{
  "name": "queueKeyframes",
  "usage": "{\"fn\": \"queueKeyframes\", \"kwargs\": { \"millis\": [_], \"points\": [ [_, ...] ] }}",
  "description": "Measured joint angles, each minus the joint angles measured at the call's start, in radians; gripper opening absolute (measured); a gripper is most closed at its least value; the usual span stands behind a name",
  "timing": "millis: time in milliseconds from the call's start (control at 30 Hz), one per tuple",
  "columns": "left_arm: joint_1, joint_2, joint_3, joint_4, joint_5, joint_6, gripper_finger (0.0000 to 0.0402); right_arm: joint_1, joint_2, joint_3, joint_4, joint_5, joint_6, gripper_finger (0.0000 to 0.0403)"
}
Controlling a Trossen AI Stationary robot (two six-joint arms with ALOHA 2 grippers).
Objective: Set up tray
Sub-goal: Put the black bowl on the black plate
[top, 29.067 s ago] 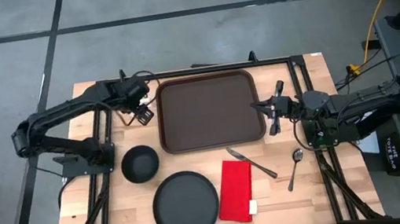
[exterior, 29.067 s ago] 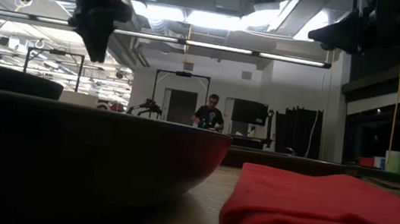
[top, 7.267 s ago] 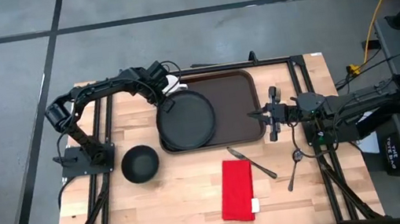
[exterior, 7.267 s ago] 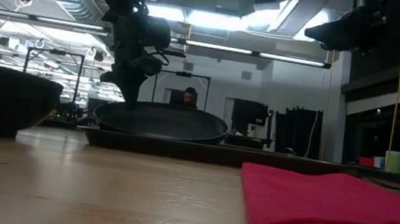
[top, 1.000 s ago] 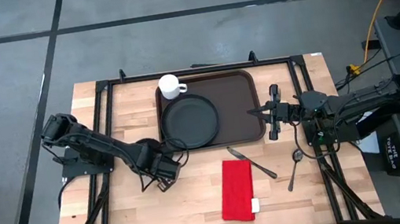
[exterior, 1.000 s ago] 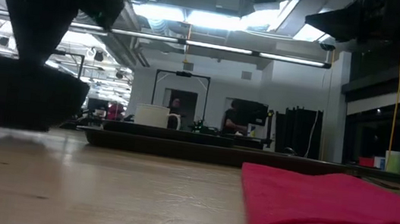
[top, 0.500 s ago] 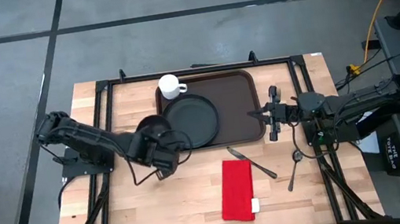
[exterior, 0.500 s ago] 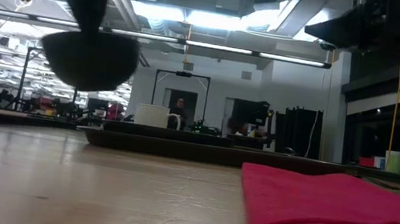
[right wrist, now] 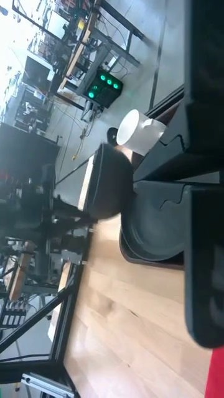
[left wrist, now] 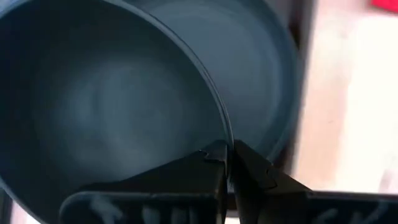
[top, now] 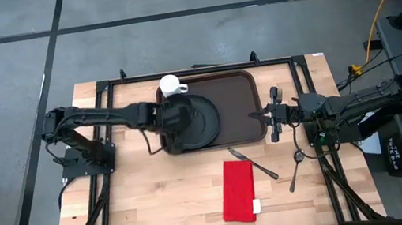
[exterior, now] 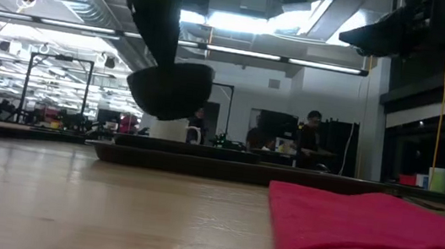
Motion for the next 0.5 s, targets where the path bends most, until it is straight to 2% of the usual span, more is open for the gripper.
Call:
{"fn": "queueKeyframes", "kwargs": {
  "millis": [100,233,500],
  "points": [
    [0.046,0.016,0.0,0.021,0.053,0.053,0.0003,0.0,0.001,0.0,-0.014,0.0,0.0,0.0013],
    [0.075,0.039,0.0,0.048,0.071,0.127,0.0003,0.0,0.001,0.0,-0.017,0.006,0.035,0.0013],
    [0.081,0.108,0.0,0.075,0.117,0.253,0.0003,0.0,0.001,0.0,-0.014,0.009,0.055,0.0013]
  ]
}}
